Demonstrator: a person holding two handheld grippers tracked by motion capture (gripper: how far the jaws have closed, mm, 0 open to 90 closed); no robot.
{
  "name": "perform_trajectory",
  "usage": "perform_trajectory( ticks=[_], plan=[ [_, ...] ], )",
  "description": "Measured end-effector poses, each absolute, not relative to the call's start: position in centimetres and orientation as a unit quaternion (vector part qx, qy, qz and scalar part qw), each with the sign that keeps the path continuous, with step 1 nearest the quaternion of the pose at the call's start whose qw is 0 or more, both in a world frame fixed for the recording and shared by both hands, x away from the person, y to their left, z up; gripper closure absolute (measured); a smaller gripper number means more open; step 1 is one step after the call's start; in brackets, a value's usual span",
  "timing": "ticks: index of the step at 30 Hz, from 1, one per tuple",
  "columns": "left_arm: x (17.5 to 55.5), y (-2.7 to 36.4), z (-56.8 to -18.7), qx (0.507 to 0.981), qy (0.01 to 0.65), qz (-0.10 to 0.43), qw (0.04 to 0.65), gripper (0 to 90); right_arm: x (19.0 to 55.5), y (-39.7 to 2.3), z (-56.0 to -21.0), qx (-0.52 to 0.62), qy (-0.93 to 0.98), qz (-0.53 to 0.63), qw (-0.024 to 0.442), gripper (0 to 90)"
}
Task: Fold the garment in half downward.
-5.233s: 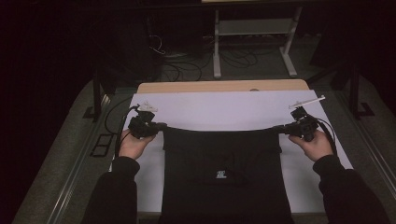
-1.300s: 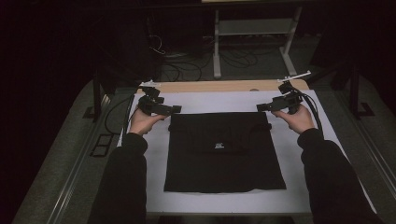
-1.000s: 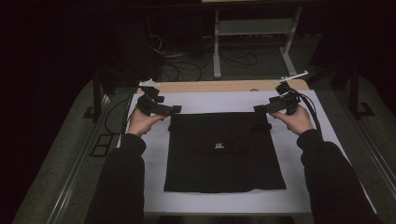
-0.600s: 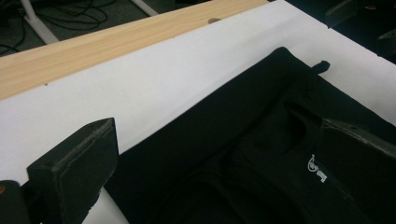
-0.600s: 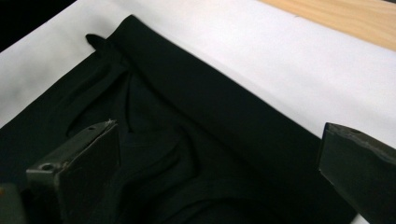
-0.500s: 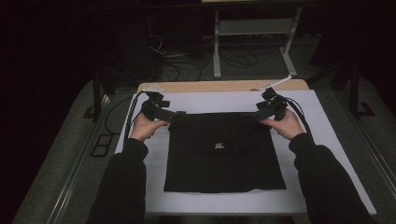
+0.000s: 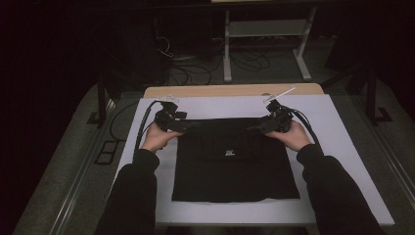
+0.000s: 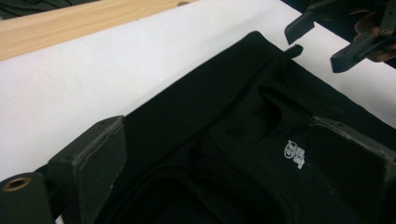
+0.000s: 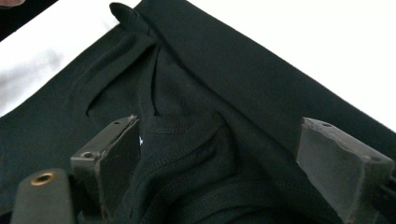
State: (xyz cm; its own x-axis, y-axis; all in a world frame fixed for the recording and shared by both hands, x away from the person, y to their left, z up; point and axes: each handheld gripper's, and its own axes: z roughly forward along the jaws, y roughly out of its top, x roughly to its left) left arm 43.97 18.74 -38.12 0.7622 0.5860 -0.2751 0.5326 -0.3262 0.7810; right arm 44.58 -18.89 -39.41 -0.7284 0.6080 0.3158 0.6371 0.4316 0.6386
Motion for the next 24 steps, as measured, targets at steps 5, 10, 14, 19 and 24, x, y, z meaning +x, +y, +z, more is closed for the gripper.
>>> perform_trajectory(
  ticks=[5, 10, 14, 19, 24],
  plan=[
    [44.0, 18.2, -38.7, 0.817, 0.338, 0.021, 0.468, 12.9, 44.6, -18.7, -40.2, -0.364, -0.853, -0.373, 0.020, 23.5],
    [44.2, 17.7, -39.4, 0.820, 0.330, 0.001, 0.467, 19.7, 44.7, -18.5, -40.5, -0.362, -0.855, -0.370, 0.022, 35.2],
    [44.3, 17.4, -39.9, 0.829, 0.316, -0.009, 0.461, 25.7, 44.6, -18.3, -40.7, -0.359, -0.859, -0.364, 0.021, 44.3],
    [44.4, 17.0, -40.4, 0.833, 0.314, -0.015, 0.455, 30.2, 44.7, -18.2, -40.9, -0.361, -0.860, -0.360, 0.020, 47.0],
    [44.6, 16.9, -41.2, 0.838, 0.315, -0.017, 0.445, 35.1, 44.8, -18.2, -41.2, -0.360, -0.861, -0.358, 0.017, 49.0]
  ],
)
